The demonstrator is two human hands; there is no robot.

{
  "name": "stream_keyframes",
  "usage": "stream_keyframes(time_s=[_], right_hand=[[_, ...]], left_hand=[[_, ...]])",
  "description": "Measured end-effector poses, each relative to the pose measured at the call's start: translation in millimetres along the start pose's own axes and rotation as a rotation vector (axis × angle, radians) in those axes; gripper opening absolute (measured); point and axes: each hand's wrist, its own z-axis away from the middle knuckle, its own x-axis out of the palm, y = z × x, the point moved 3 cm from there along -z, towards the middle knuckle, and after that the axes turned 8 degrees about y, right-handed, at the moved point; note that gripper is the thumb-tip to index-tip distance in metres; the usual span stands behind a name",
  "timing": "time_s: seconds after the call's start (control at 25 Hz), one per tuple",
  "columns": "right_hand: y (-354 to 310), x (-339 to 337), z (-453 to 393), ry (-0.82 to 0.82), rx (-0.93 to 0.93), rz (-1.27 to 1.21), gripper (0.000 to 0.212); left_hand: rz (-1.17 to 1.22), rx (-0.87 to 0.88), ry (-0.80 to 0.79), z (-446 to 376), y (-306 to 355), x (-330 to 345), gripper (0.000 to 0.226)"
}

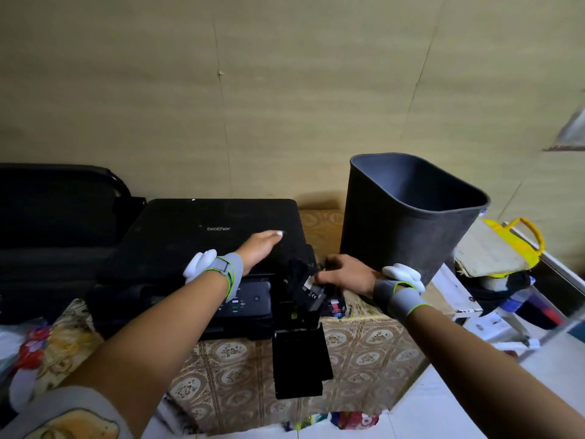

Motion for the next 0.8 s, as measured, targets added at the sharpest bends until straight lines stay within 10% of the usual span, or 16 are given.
stream_keyframes(time_s=[0.32, 0.8], right_hand=[[56.6, 23.6, 14.9, -0.096, 0.113, 0.357, 0.029], [65.5, 79.0, 3.5, 0.199, 0.297, 0.369, 0.069]], left_hand=[[-0.862, 0.105, -0.243, -4.9, -5.5, 30.9, 0.060], [-1.138, 0.183, -0.272, -5.1, -8.5, 31.8, 0.057]])
